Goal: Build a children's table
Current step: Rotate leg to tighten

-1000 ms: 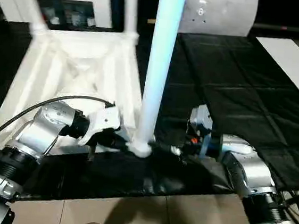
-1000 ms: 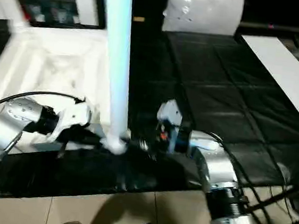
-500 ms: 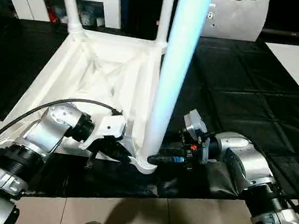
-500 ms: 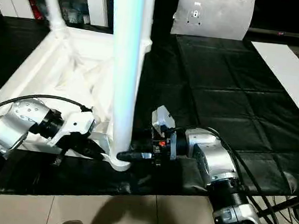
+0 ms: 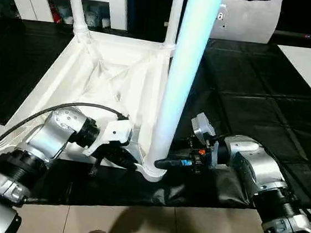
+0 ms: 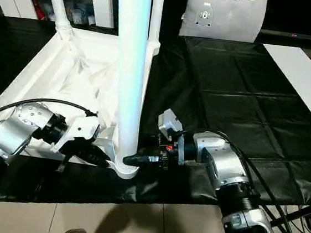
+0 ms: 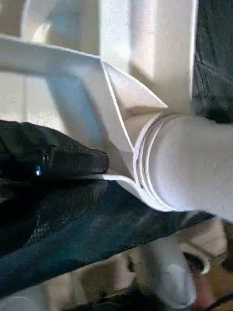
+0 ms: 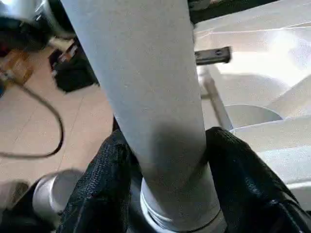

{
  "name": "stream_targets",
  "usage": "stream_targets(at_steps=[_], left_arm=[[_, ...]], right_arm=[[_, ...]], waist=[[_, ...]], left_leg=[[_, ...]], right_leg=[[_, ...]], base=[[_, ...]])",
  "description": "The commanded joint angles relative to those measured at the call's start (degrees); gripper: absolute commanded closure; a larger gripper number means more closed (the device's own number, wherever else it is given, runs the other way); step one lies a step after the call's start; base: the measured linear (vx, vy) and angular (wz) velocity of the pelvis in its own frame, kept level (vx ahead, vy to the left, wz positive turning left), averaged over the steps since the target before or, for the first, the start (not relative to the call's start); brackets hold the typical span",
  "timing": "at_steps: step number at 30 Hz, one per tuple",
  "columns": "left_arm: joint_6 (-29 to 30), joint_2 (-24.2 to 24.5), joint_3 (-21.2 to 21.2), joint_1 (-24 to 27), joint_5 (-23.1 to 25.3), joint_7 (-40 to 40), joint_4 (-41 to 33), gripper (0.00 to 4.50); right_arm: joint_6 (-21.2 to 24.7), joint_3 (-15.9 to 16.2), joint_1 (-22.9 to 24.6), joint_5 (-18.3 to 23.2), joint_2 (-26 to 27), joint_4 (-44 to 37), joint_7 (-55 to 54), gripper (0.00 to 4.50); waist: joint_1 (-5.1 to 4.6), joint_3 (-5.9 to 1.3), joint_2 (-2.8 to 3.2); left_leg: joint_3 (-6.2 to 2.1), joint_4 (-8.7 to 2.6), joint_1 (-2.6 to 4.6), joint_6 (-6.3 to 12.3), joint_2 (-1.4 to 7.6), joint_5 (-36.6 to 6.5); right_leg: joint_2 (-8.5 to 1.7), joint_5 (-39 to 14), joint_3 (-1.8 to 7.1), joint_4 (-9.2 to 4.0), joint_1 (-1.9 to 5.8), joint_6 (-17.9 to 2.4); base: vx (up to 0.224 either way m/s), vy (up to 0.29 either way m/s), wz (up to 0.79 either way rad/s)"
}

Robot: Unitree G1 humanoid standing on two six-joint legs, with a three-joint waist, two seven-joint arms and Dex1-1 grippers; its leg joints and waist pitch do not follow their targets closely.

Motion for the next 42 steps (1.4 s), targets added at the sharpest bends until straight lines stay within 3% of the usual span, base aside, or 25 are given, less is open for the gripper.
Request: stream_targets(at_steps=[1,4,5,7,9,12,13,14,15,16,17,19,20,21,22,23,25,28,30,31,33,34,36,40,42], left_arm=[[5.8,-3.1,1.5,0.3,0.3,8.6,-0.7,4.5],[9.4,-5.9,3.3,0.3,0.8,14.6,-1.5,4.5],[10.8,-7.6,4.3,0.2,1.1,17.9,-1.5,4.5],[13.2,-10.3,5.5,0.0,1.7,22.8,-1.8,4.5],[14.3,-11.9,6.2,-0.2,1.9,25.6,-1.6,4.5],[17.4,-16.9,7.1,-1.3,3.4,33.9,-1.0,4.5],[17.7,-17.9,7.3,-1.6,3.7,35.5,-0.8,4.5],[17.9,-18.2,7.4,-1.8,3.8,36.0,-0.6,4.5],[18.3,-19.1,7.5,-2.2,4.3,37.6,-0.3,4.5],[18.7,-19.6,7.6,-2.4,4.5,38.3,-0.3,4.5],[18.7,-20.3,8.0,-2.7,4.8,39.9,0.1,4.5],[19.1,-21.8,8.4,-3.4,5.5,42.6,0.7,4.5],[19.2,-22.6,8.6,-3.7,5.9,44.1,1.1,4.5],[19.4,-23.5,8.5,-4.1,6.7,45.8,1.5,4.5],[19.4,-23.6,8.5,-4.1,6.7,46.0,1.5,4.5],[19.5,-23.8,8.3,-4.1,7.0,46.3,1.4,4.5],[19.6,-23.9,8.1,-4.0,7.3,46.6,1.2,4.5],[19.3,-22.8,7.2,-3.3,7.5,45.4,0.3,4.5],[19.0,-22.0,6.8,-2.8,7.5,44.3,-0.2,4.5],[18.7,-21.1,6.5,-2.3,7.5,42.9,-0.8,4.5],[17.8,-19.4,6.1,-1.2,7.1,40.3,-1.8,4.5],[17.3,-18.5,5.8,-0.8,6.9,39.1,-2.1,4.5],[15.4,-16.3,5.2,0.5,6.3,35.8,-3.0,4.5],[14.5,-13.4,5.3,2.3,3.9,30.7,-4.8,4.5],[12.3,-11.4,4.7,2.8,3.2,27.2,-5.0,4.5]], right_arm=[[2.9,0.1,1.5,1.7,2.6,-2.6,-4.4,2.52],[3.3,-0.3,2.9,0.9,5.0,-4.0,-9.8,2.52],[3.4,-0.4,3.5,-0.2,6.6,-4.2,-13.4,2.52],[3.8,-0.5,4.6,-1.8,9.4,-4.7,-19.0,2.52],[4.0,-0.4,5.3,-2.6,11.1,-4.9,-22.0,2.54],[3.5,-1.3,5.7,-6.2,17.8,-3.1,-34.9,2.55],[3.3,-1.6,5.4,-6.9,19.1,-2.3,-37.8,2.55],[3.2,-1.7,5.2,-7.1,19.6,-2.0,-38.7,2.55],[2.8,-2.0,4.7,-7.9,21.1,-1.0,-41.8,2.55],[2.7,-2.2,4.5,-8.2,21.7,-0.7,-43.0,2.55],[2.7,-2.7,3.8,-8.6,23.1,0.3,-45.9,2.56],[2.3,-3.5,2.3,-9.7,25.9,2.3,-51.2,2.56],[2.2,-4.0,1.4,-10.4,27.5,3.2,-54.1,2.56],[1.9,-4.6,-0.1,-11.4,30.2,5.1,-58.7,2.56],[1.9,-4.7,-0.3,-11.5,30.4,5.3,-59.0,2.56],[0.9,-4.3,-0.8,-12.1,31.2,5.8,-59.5,2.56],[-0.6,-3.5,-0.9,-13.3,31.2,5.9,-59.1,2.01],[-3.8,-4.4,-0.4,-13.1,29.3,5.6,-57.7,1.77],[-5.1,-5.0,0.0,-12.8,28.1,5.5,-56.7,1.42],[-6.3,-5.5,0.6,-12.4,26.7,5.1,-54.8,1.42],[-8.1,-6.0,1.8,-11.6,23.8,3.6,-50.7,1.34],[-8.6,-6.1,2.3,-11.4,22.4,3.0,-49.1,1.22],[-10.2,-5.6,3.3,-11.7,18.7,2.3,-44.5,0.99],[-12.8,-5.7,3.9,-9.7,12.3,1.6,-34.2,0.72],[-11.9,-5.9,3.5,-8.8,9.4,1.5,-29.8,0.54]], waist=[[-0.56,-4.02,0.15],[-1.04,-3.39,-0.05],[-1.64,-3.04,-0.09],[-2.14,-3.07,-0.11],[-3.58,-2.99,0.35],[-5.55,-2.77,1.16],[-5.83,-2.65,1.43],[-6.77,-2.28,1.81],[-6.93,-2.28,2.08],[-7.15,-2.12,2.01],[-7.43,-1.96,1.85],[-7.86,-1.97,1.42],[-8.1,-2.21,1.61],[-8.13,-2.8,2.34],[-8.47,-2.68,2.31],[-8.55,-2.75,2.31],[-8.67,-2.74,2.18],[-8.19,-3.32,1.77],[-7.6,-4.0,1.63],[-7.57,-4.23,1.44],[-6.85,-4.2,1.05],[-6.61,-4.36,1.15],[-5.91,-4.68,1.32],[-4.93,-4.55,1.32],[-4.81,-4.42,1.18]], left_leg=[[1.2,-4.28,-0.75,4.18,1.77,-3.3],[1.26,-4.41,-0.59,3.08,1.23,-7.4],[1.16,-4.25,-0.07,2.05,0.83,-10.2],[0.92,-4.29,-0.36,1.76,0.73,-10.9],[0.44,-4.36,-0.49,1.7,0.86,-13.6],[-0.33,-4.82,-0.22,2.26,2.09,-20.2],[-0.52,-5.12,-0.09,2.24,2.46,-22.0],[-0.99,-5.89,0.17,2.23,3.38,-26.8],[-1.64,-6.89,-0.48,2.1,4.3,-30.9],[-1.67,-7.42,-0.03,1.89,4.49,-33.9],[-0.93,-6.3,1.09,1.48,2.82,-32.8],[-0.04,-4.41,1.94,1.32,0.72,-27.4],[-0.21,-4.09,0.99,1.67,0.63,-23.0],[-0.79,-4.48,-0.27,1.75,1.22,-21.6],[-0.75,-4.89,0.36,2.23,1.7,-22.4],[-0.8,-4.88,0.45,2.3,1.62,-22.5],[-0.58,-5.02,0.11,2.69,1.42,-21.0],[-0.26,-5.21,-0.7,3.78,1.43,-13.2],[-0.02,-4.88,-1.18,5.0,1.65,-6.0],[0.04,-4.77,-1.47,5.64,1.52,-4.3],[0.71,-4.51,-1.22,7.45,1.23,-4.2],[0.67,-4.5,-1.51,7.79,1.27,-3.2],[0.89,-4.09,-1.43,9.11,1.27,1.2],[1.12,-4.11,-1.21,9.08,1.46,-0.7],[1.16,-4.26,-0.97,8.83,1.63,-2.2]], right_leg=[[-3.46,-21.3,3.97,-4.46,4.6,-8.0],[-3.47,-29.8,3.42,-5.89,4.65,-4.7],[-3.49,-36.4,2.67,-7.17,4.39,-1.3],[-3.52,-37.9,2.12,-7.6,4.7,0.4],[-3.46,-38.5,0.71,-8.64,5.0,2.5],[-3.62,-36.0,-1.16,-9.47,5.8,3.0],[-3.54,-35.4,-1.26,-9.41,5.89,3.0],[-3.37,-33.5,-1.72,-8.98,6.08,2.5],[-3.37,-31.4,-0.85,-7.09,6.95,2.5],[-3.48,-29.8,0.24,-6.22,6.58,1.6],[-3.97,-34.9,0.1,-8.11,5.25,1.6],[-4.36,-42.0,-1.53,-10.8,4.26,3.3],[-4.95,-41.8,-2.12,-10.99,5.2,3.9],[-4.8,-38.6,-2.02,-10.1,6.45,4.5],[-4.55,-35.2,-1.44,-9.94,5.52,3.1],[-4.57,-34.1,-1.36,-9.7,5.45,2.4],[-4.57,-32.2,-0.89,-9.34,5.45,1.1],[-4.52,-25.4,0.46,-7.93,5.75,-2.6],[-4.34,-17.2,1.49,-6.22,5.81,-6.2],[-4.19,-15.7,1.62,-5.85,5.92,-6.6],[-3.98,-16.6,2.46,-5.79,5.45,-7.8],[-4.11,-16.2,2.54,-5.52,5.8,-8.1],[-3.69,-11.6,2.67,-4.95,5.54,-9.0],[-3.6,-15.0,2.65,-5.08,5.59,-8.7],[-3.37,-16.8,2.63,-5.35,5.35,-8.5]], base=[[0.0,0.0,0.0],[0.0,0.0,0.0],[0.0,0.0,0.0],[0.0,0.0,0.0],[0.0,0.0,0.0],[0.0,0.0,0.0],[0.0,0.0,0.0],[0.0,0.0,0.0],[0.0,0.0,0.0],[0.0,0.0,0.0],[0.0,0.0,0.0],[0.0,0.0,0.0],[0.0,0.0,0.0],[0.0,0.0,0.0],[0.0,0.0,0.0],[0.0,0.0,0.0],[0.0,0.0,0.0],[0.0,0.0,0.0],[0.0,0.0,0.0],[0.0,0.0,0.0],[0.0,0.0,0.0],[0.0,0.0,0.0],[0.0,0.0,0.0],[0.0,0.0,0.0],[0.0,0.0,0.0]])
